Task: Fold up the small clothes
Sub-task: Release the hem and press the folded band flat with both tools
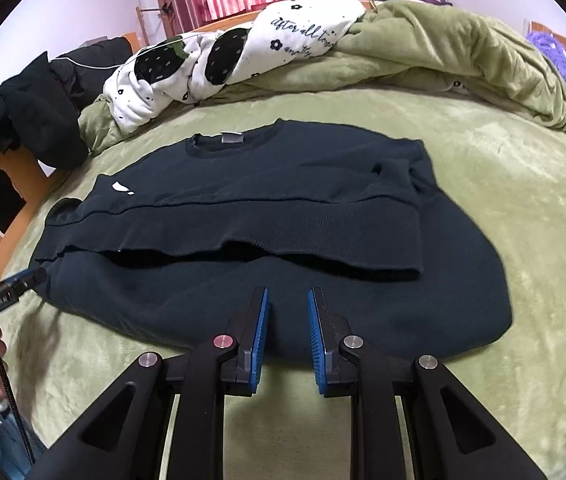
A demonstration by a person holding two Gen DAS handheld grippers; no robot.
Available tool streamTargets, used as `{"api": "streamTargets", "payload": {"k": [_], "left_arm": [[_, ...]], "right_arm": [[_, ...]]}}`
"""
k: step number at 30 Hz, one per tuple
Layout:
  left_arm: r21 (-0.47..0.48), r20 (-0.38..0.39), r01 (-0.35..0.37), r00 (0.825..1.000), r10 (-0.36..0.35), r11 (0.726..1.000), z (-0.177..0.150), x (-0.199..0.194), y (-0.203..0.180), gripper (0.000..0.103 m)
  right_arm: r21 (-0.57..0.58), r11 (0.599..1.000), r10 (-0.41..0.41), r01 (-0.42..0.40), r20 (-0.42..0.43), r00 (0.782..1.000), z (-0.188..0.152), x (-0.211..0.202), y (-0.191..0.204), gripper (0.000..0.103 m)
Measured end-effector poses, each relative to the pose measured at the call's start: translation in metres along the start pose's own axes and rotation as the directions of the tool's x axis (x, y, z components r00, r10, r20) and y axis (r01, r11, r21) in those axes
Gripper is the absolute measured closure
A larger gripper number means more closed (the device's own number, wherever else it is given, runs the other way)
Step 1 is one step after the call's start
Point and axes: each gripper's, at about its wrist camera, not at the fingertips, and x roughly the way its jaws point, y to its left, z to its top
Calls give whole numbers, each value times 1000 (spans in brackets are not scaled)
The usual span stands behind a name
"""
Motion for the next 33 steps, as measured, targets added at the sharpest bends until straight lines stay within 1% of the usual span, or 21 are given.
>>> {"api": "streamTargets", "payload": {"k": [10,16,24,29,33], "left_arm": [[35,6,21,1000,-21,999,-6,11,1,48],[50,22,34,999,-35,998,-10,18,3,45],[22,41,33,999,-34,999,1,22,3,43],[-31,42,48,998,-46,998,10,26,9,43],[-69,39,62,997,-60,996,16,30,12,43]], "right_arm": [[11,999,-30,31,-33,999,6,21,10,83],[30,998,-61,62,-42,997,9,33,11,83],[75,995,-56,58,-31,998,13,38,4,83],[106,993,-47,48,-13,999,17,37,-3,83],[117,991,-57,58,-15,998,20,40,-6,83]]}}
